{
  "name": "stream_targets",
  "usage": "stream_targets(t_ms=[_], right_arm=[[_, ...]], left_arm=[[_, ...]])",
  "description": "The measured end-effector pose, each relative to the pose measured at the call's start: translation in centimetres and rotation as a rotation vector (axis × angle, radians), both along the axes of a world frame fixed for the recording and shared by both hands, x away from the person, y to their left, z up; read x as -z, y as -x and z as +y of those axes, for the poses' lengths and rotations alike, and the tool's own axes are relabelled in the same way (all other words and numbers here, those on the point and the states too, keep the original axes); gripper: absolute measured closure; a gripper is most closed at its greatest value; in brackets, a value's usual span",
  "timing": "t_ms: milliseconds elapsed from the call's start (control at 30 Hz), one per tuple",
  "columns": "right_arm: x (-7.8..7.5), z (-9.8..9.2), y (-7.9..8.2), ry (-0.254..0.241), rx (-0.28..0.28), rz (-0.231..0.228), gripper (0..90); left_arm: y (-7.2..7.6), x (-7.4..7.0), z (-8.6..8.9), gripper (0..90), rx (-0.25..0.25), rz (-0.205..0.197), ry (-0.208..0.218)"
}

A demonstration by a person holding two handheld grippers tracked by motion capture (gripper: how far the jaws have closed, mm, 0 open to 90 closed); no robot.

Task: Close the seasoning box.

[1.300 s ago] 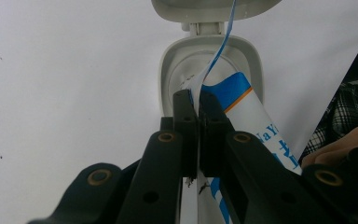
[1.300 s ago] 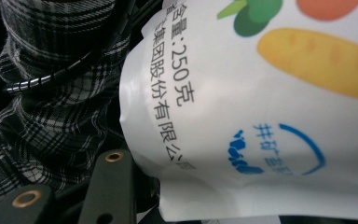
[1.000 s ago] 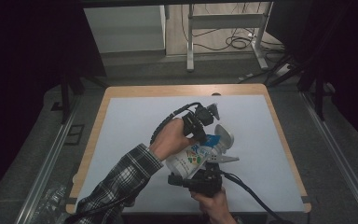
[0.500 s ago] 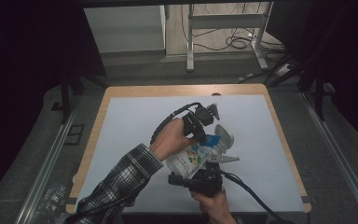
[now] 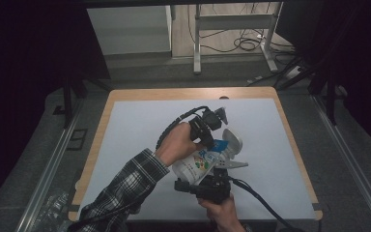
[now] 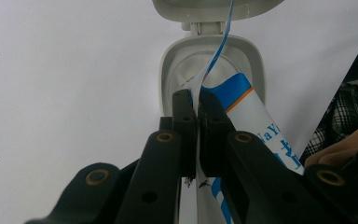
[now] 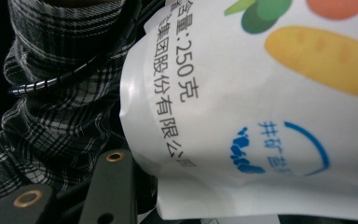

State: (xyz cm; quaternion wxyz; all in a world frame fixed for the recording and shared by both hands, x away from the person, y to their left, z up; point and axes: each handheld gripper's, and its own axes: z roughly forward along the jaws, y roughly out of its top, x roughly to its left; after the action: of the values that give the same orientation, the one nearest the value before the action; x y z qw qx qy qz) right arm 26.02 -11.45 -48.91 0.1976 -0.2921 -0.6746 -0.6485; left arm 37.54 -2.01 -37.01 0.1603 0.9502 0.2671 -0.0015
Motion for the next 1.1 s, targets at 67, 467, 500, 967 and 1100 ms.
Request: stream_targets(t_ms=[67,467,500,967,1100], right_arm=[[-0.03,-0.01,0.01,-0.002,-0.001,0.002,54.7],[-0.11,-0.09,0.01,0.001,0.002,-0.004,55.0],[-0.11,-0.1,0.01,0.0,0.002,-0.004,55.0],[-0.12,-0.07,0.01,-0.007,0.002,-0.005,55.3],[-0.14,-0.08,0.01,-0.007,0.002,-0.008,55.5]], left_arm=[[-0.01,0.03,0.01,87.1,0.0,0.001,0.0],[-0.04,0.13,-0.01,86.5,0.0,0.002,-0.001],[-0.05,0.15,-0.01,86.5,0.0,0.003,-0.001],[-0.07,0.28,0.0,86.4,-0.001,0.006,0.0],[-0.11,0.3,0.04,86.2,-0.001,0.005,0.0]])
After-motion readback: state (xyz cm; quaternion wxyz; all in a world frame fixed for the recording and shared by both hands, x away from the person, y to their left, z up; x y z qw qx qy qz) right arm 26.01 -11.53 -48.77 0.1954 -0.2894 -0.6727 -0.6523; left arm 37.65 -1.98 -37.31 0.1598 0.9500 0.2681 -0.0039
